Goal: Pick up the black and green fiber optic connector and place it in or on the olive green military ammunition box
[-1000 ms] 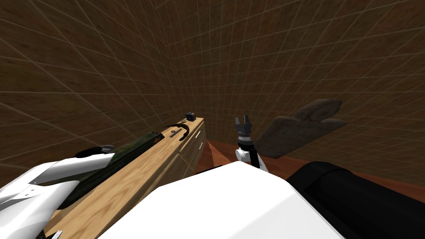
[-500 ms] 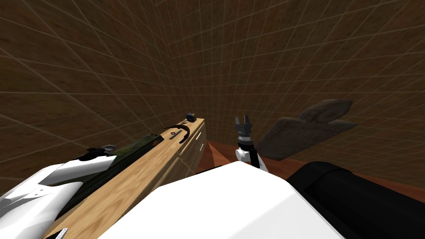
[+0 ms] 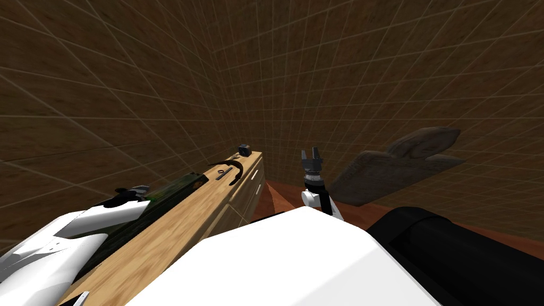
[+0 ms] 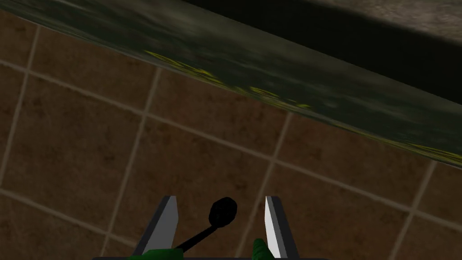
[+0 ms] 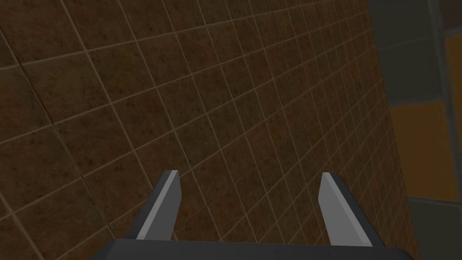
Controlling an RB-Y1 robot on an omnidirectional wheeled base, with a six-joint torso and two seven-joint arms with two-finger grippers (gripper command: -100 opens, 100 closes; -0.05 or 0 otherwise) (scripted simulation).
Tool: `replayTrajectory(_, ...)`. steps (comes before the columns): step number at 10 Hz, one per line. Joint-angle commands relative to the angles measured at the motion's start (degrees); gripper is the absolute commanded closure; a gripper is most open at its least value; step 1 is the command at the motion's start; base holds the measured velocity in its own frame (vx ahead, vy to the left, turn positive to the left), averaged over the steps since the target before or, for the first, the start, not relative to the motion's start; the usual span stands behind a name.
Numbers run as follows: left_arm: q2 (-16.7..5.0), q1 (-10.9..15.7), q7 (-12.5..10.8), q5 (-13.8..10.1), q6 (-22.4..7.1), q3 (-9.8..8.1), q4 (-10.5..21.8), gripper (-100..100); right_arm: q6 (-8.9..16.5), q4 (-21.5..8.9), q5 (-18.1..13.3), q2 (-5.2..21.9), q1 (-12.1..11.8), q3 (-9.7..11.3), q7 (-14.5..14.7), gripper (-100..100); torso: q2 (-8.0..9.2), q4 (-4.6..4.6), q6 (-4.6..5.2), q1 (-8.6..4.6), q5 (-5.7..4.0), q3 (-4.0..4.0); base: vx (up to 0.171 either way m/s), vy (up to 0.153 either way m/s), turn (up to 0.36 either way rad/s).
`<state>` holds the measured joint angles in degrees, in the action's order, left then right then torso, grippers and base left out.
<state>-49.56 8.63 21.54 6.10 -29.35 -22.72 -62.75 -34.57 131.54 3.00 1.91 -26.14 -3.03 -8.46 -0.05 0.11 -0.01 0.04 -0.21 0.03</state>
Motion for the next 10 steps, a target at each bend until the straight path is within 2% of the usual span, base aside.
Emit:
replayTrajectory(1,0.0,0.0,0.0,0.0,0.0,0.0,0.0,-100,0.0,0.0,0.0,0.0,0.0,0.0,0.0,0,0.0,0.0,0.0,0.0,0.0,0.0,0.0,0.0,0.0)
replayTrajectory(4,0.0,0.0,0.0,0.0,0.0,0.0,0.0,-100,0.0,0.0,0.0,0.0,0.0,0.0,0.0,0,0.06,0.02,0.0,-0.02,-0.01,0.04,0.0,0.0,0.0)
replayTrajectory(5,0.0,0.0,0.0,0.0,0.0,0.0,0.0,0,0.0,0.0,0.0,0.0,0.0,0.0,0.0,0,0.06,0.02,0.0,-0.03,-0.01,0.04,0.0,0.0,0.0)
replayTrajectory(6,-0.9,0.35,0.59,-0.97,-1.74,-0.07,-0.77,-100,0.0,0.0,0.0,0.0,0.0,0.0,0.0,0,0.06,0.02,0.0,-0.03,-0.01,0.04,-0.028,0.009,-0.061)
replayTrajectory(9,-2.25,0.88,1.47,-2.43,-4.35,-0.17,-1.93,-100,0.0,0.0,0.0,0.0,0.01,0.0,0.0,0,0.2,0.05,0.0,0.03,0.0,0.12,-0.037,0.016,-0.048)
replayTrajectory(10,-3.15,1.23,2.06,-3.4,-6.1,-0.24,-2.7,-100,0.0,0.0,0.0,0.0,0.01,0.0,0.0,0,0.2,0.05,0.0,0.01,-0.01,0.12,-0.053,0.003,-0.064)
